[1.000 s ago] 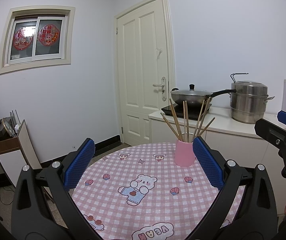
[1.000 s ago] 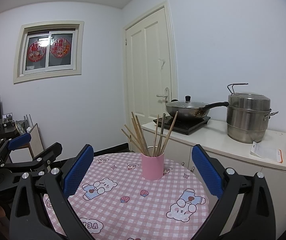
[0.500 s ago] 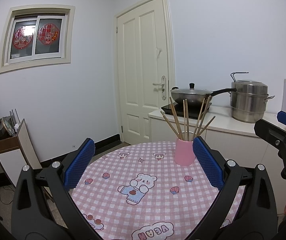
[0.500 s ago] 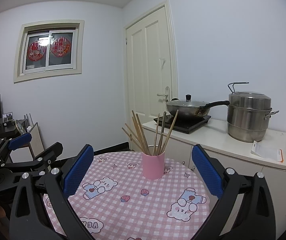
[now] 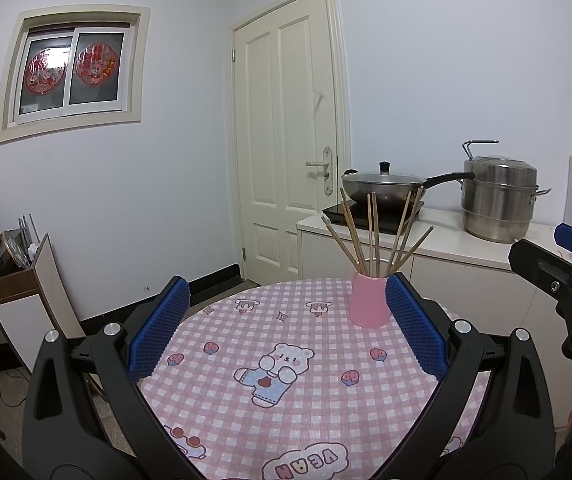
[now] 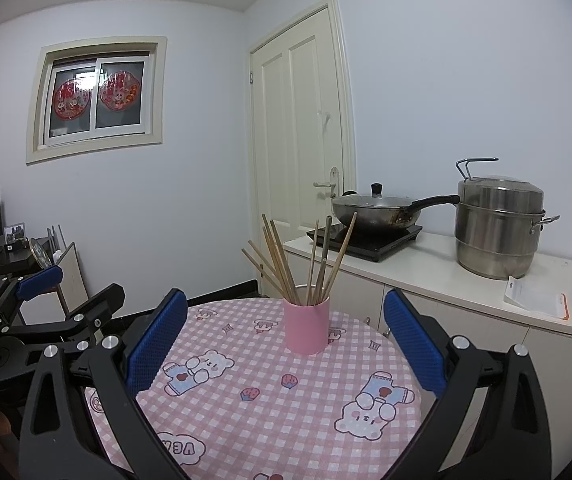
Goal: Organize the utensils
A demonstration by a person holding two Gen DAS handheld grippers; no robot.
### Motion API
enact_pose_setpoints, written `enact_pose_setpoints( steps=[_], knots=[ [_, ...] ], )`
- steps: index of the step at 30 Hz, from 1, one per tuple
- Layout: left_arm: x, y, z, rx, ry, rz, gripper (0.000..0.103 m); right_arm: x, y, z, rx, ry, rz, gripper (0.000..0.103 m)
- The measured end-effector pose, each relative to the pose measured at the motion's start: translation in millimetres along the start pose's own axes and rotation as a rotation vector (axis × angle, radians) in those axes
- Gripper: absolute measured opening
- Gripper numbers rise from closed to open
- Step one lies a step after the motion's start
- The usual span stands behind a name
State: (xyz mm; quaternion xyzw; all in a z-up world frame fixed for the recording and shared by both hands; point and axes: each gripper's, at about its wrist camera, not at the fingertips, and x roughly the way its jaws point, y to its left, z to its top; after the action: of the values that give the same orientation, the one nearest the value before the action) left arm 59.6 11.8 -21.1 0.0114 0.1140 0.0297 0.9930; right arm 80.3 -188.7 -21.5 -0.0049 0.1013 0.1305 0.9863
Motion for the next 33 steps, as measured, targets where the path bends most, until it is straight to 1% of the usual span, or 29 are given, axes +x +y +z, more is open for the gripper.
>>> enact_pose_setpoints(
  steps=[33],
  knots=[
    [14,8,-6,-0.010,0.035,0.001,0.097,19,-5,-7,-0.005,0.043,0.011,0.095]
  ],
)
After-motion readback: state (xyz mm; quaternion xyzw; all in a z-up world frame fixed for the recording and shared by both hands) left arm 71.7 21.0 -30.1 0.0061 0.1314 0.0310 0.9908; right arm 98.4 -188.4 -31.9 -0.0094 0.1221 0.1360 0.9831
